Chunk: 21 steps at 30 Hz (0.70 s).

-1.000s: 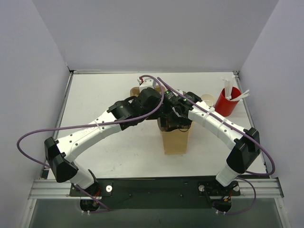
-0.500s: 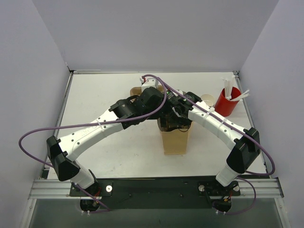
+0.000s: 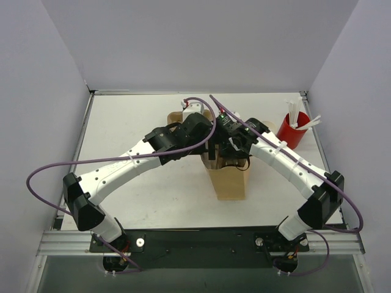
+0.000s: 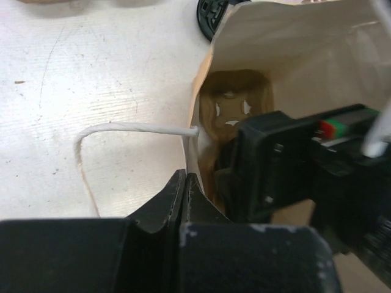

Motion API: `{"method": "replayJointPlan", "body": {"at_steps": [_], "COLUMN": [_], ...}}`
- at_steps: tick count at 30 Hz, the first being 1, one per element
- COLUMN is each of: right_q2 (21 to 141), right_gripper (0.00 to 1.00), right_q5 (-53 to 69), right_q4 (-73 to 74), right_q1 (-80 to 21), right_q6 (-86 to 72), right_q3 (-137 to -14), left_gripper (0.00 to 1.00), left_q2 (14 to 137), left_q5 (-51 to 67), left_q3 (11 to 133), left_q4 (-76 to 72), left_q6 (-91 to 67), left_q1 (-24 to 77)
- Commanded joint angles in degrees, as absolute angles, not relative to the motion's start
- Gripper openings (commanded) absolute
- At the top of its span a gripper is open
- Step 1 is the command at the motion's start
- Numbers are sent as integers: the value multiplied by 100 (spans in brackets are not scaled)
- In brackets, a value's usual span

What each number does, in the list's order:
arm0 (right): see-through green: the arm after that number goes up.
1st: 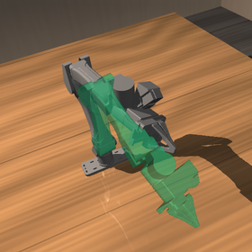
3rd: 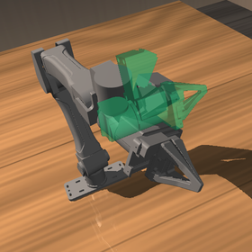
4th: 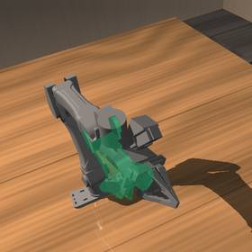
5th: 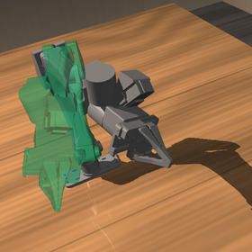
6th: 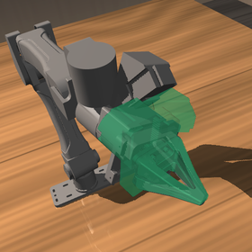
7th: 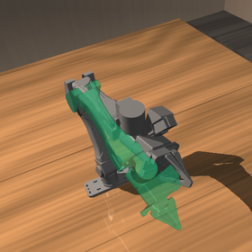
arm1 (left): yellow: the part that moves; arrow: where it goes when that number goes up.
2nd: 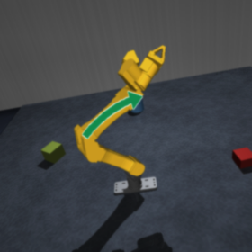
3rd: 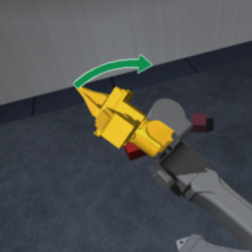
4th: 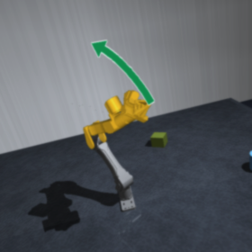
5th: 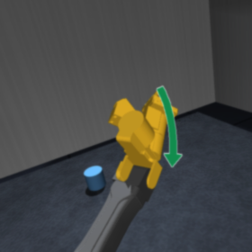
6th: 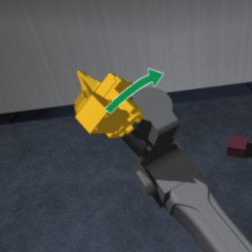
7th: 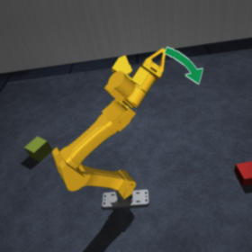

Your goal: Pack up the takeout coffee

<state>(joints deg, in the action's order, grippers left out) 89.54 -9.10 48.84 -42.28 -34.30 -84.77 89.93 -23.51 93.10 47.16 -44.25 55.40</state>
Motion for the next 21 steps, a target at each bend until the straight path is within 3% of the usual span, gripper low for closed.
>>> {"method": "replayJointPlan", "body": {"at_steps": [1, 21], "right_q2": [8596, 8684], "right_gripper": [88, 88], "right_q5": [-923, -642], "right_q4": [4983, 4887], "right_q1": [-4149, -4245], "right_q6": [-3419, -3436], "right_q3": [-8464, -8947], "left_gripper": [0, 0], "left_q2": [9026, 9158], "left_q5": [-2549, -2417], "left_q3": [9343, 9545], "left_q4": [4922, 4860], "left_q6": [-4280, -4113], "left_q1": [5520, 5520]}}
